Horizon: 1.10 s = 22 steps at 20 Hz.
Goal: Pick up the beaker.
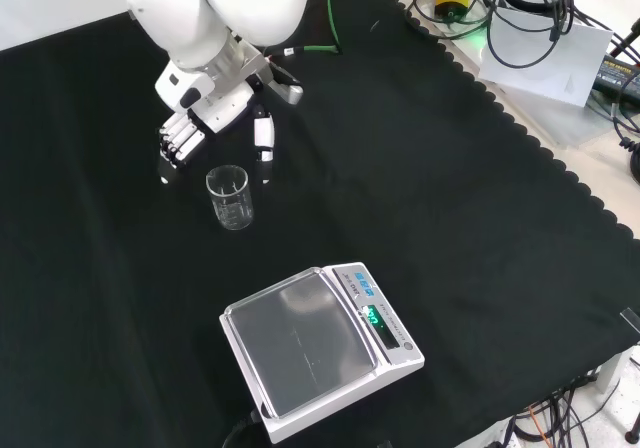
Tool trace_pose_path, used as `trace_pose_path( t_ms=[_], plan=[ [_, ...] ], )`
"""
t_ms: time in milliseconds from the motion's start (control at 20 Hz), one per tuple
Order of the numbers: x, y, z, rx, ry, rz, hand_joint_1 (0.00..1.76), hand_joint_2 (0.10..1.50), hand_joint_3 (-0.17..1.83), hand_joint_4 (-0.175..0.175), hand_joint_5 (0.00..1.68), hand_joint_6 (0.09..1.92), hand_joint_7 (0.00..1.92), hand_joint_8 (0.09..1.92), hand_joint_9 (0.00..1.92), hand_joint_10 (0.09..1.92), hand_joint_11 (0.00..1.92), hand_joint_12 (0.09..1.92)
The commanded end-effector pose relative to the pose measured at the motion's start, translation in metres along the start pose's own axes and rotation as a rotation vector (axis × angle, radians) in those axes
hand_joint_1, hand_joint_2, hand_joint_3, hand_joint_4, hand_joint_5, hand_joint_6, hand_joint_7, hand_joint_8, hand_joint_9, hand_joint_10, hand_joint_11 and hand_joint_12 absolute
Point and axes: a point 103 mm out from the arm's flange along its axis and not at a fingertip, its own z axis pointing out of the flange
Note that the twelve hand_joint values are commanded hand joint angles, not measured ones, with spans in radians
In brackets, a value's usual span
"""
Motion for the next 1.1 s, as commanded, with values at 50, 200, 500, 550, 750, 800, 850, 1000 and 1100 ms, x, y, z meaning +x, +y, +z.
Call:
trace_pose_path(
  t_ms=[50, 200, 500, 550, 750, 800, 850, 1000, 1100],
  plan=[
    [-0.009, 0.011, 0.021, 0.039, 0.005, 0.005, 0.69, 0.75, 0.18, 0.051, 0.0, 0.09, 0.0, 0.46, 0.0, 0.87, 0.0, 1.12],
    [-0.012, 0.015, 0.03, 0.053, 0.006, 0.011, 0.69, 0.75, 0.18, 0.051, 0.0, 0.09, 0.0, 0.46, 0.0, 0.87, 0.0, 1.12],
    [-0.022, 0.02, 0.041, 0.067, 0.006, 0.028, 0.69, 0.75, 0.18, 0.052, 0.0, 0.09, 0.0, 0.45, 0.0, 0.86, 0.0, 1.11],
    [-0.024, 0.021, 0.043, 0.07, 0.005, 0.03, 0.69, 0.75, 0.18, 0.052, 0.0, 0.09, 0.0, 0.45, 0.0, 0.86, 0.0, 1.11],
    [-0.028, 0.024, 0.054, 0.092, 0.01, 0.041, 0.69, 0.75, 0.18, 0.051, 0.0, 0.09, 0.0, 0.45, 0.0, 0.86, 0.0, 1.11],
    [-0.028, 0.025, 0.056, 0.097, 0.012, 0.042, 0.69, 0.75, 0.18, 0.051, 0.0, 0.09, 0.0, 0.45, 0.0, 0.86, 0.0, 1.11],
    [-0.028, 0.026, 0.059, 0.102, 0.011, 0.042, 0.69, 0.75, 0.18, 0.051, 0.0, 0.09, 0.0, 0.45, 0.0, 0.86, 0.0, 1.1],
    [-0.027, 0.027, 0.063, 0.112, 0.009, 0.042, 0.69, 0.75, 0.18, 0.052, 0.0, 0.09, 0.0, 0.45, 0.0, 0.86, 0.0, 1.1],
    [-0.027, 0.029, 0.066, 0.117, 0.005, 0.041, 0.7, 0.75, 0.18, 0.053, 0.0, 0.09, 0.0, 0.45, 0.0, 0.85, 0.0, 1.1]
  ],
)
